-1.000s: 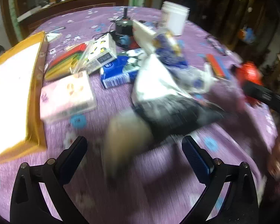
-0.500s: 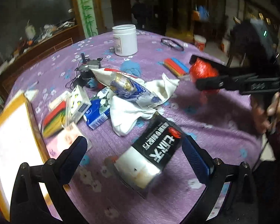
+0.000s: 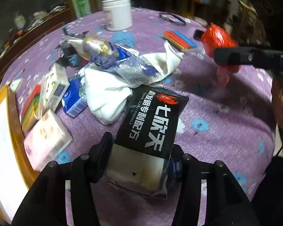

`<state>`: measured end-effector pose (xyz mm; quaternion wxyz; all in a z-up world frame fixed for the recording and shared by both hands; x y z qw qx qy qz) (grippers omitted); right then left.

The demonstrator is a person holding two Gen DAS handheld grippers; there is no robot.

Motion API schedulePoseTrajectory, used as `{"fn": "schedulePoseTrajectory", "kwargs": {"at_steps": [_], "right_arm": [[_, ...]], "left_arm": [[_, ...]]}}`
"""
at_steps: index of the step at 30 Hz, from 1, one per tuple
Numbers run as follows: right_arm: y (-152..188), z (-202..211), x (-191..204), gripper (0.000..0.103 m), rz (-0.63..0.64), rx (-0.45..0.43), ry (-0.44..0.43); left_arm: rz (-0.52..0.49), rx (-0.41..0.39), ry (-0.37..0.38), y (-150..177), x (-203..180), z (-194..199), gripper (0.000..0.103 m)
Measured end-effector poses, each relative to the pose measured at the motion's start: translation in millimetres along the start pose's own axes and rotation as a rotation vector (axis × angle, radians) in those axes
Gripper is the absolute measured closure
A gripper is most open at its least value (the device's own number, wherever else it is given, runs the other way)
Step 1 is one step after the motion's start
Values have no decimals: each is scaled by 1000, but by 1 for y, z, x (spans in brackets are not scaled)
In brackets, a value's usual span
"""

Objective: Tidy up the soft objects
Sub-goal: 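Carry the black packet and red bag toward the yellow-rimmed box with both tools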

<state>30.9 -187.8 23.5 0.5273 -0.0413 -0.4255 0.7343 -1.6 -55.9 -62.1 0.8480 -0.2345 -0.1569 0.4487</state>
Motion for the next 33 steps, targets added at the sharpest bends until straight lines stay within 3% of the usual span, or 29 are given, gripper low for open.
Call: {"fn": "schedulePoseTrajectory", "kwargs": {"at_steps": [8, 16, 25, 33], "right_arm": [[2, -2, 6, 63, 14, 9, 2], [5, -13, 23, 63, 36, 38, 5], [-3, -22, 54, 63, 96, 72, -4], [-25, -42, 116, 63, 154, 116, -86]], "left_arm": [[151, -175, 62, 12, -6, 41, 56], [253, -313, -6, 4, 26, 79, 56], [360, -373, -117, 11, 87, 111, 56], [468, -401, -240, 38, 153, 143, 56]]}}
Point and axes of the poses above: each gripper's, at about its wrist camera, not at the fingertips, and z roughly against the way its jaws point, x to its left, y to its underside, the point moved 10 cm from there along -z, roughly the way its jaws point, and after that the axes turned 3 degrees about -z, right-handed, at the moved point
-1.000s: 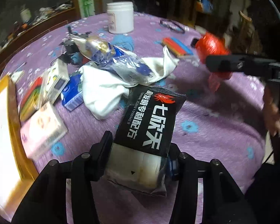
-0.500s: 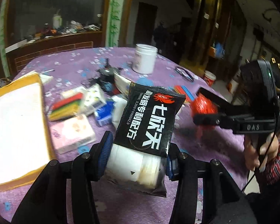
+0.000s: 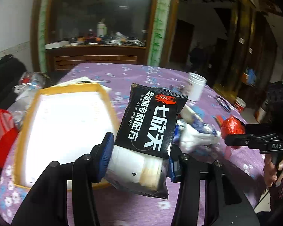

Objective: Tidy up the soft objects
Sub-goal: 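Carry the black packet and red bag toward the yellow-rimmed box with both tools, then lower both items into the box and open both tools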

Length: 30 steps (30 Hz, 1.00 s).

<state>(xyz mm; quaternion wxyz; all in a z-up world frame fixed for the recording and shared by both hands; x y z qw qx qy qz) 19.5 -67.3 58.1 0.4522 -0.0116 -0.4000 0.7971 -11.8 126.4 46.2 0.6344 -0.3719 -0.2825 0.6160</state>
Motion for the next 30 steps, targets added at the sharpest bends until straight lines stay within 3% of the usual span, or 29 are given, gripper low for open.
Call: {"fn": "schedulePoseTrajectory", "kwargs": {"at_steps": [5, 9, 17, 22, 30], "right_arm": [[-23, -20, 40, 63, 62, 14, -21], [-48, -41, 67, 63, 86, 32, -31], [-124, -98, 105, 63, 107, 41, 1], [-171, -165, 101, 63, 66, 66, 51], [-187, -276, 62, 63, -57, 173, 96]], "left_arm": [[54, -15, -45, -12, 34, 4, 56], [71, -6, -121, -26, 67, 0, 55], [154, 37, -228, -67, 148, -36, 55], [196, 135, -262, -60, 180, -85, 55], [230, 223, -283, -32, 193, -133, 55]]}}
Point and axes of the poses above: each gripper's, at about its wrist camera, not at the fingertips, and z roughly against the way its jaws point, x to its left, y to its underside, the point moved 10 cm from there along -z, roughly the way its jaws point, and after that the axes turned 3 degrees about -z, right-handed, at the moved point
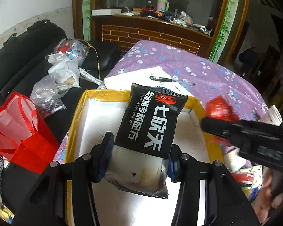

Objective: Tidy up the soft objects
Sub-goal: 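Lower both items into the box and open both tools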

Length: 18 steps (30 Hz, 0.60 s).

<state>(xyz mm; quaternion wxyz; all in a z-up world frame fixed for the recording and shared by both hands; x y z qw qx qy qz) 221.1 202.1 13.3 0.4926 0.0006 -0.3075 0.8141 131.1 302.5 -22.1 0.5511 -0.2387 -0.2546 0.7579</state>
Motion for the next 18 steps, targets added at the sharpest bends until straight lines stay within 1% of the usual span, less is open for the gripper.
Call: {"fn": "schedulePoseTrajectory", "kwargs": {"at_steps": [2, 6, 9, 12, 14, 16, 18], "right_arm": [[-2, -18, -4, 63, -21, 24, 1], [-5, -42, -13, 62, -26, 45, 40], [-7, -51, -18, 61, -43, 54, 41], [-9, -53, -23, 60, -61, 50, 36], [-9, -54, -22, 54, -67, 56, 17], [-10, -51, -19, 52, -69, 48, 0], [-11, -46, -17, 49, -66, 39, -9]], "left_arm": [[5, 12, -5, -2, 1, -6, 55], [20, 37, -3, -1, 5, -20, 55], [23, 45, 3, 0, 4, -26, 55], [27, 32, -3, -1, 5, -28, 54], [36, 30, 1, -1, 7, -29, 52], [54, 36, 19, 0, 9, -29, 50], [55, 29, 36, -2, 10, -26, 42]]}}
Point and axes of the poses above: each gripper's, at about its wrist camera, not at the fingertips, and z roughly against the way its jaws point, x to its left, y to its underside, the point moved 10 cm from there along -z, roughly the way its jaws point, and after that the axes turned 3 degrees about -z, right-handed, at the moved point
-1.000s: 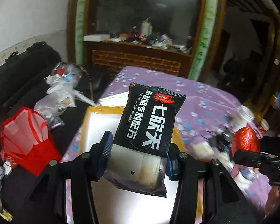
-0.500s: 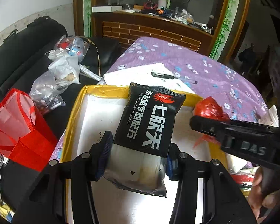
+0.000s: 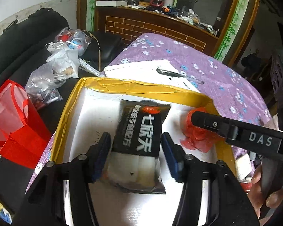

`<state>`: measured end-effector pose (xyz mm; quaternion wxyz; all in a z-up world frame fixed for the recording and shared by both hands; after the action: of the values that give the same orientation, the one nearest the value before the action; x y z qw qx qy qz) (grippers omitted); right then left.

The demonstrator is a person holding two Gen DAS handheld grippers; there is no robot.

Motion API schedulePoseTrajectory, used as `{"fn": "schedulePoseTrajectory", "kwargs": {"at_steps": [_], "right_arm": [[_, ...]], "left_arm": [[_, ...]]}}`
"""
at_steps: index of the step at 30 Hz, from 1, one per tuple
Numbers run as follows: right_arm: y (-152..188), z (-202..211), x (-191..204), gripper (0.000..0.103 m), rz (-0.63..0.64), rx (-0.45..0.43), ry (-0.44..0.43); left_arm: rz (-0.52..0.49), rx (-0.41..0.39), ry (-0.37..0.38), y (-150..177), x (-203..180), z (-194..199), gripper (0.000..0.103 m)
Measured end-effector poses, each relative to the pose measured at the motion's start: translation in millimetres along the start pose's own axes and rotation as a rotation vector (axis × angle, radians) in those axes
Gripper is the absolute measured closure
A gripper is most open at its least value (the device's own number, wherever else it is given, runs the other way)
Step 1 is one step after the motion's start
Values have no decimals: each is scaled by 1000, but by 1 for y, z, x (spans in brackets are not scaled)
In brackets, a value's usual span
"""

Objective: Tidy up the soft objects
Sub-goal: 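Lower both items into the box and open both tools, then move both tools back over the cluttered table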

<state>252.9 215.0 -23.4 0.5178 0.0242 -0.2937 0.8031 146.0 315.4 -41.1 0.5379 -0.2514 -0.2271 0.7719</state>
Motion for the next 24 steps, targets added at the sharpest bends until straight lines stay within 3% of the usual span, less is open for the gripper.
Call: {"fn": "schedulePoseTrajectory", "kwargs": {"at_steps": [1, 8, 20, 24], "right_arm": [[-1, 3, 1, 48, -2, -5, -9], [12, 45, 2, 44, -16, -40, -86], [102, 150, -40, 42, 4, -89, -213], [131, 186, -69, 41, 2, -135, -204]], "left_arm": [[0, -5, 1, -1, 0, 2, 37], [3, -60, 39, 0, -11, 36, 37], [-77, -140, 160, 50, -81, 105, 37], [-127, -150, 207, 76, -117, 122, 37]]}}
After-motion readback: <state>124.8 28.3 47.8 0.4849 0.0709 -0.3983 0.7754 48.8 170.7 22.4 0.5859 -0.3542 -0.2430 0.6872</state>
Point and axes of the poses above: each gripper's, at about its wrist camera, not at the fingertips, and z roughly against the way its jaws point, x to its left, y to its underside, the point moved 10 cm from there along -z, roughly the way its jaws point, and after that the axes turned 3 degrees about -z, right-handed, at the moved point
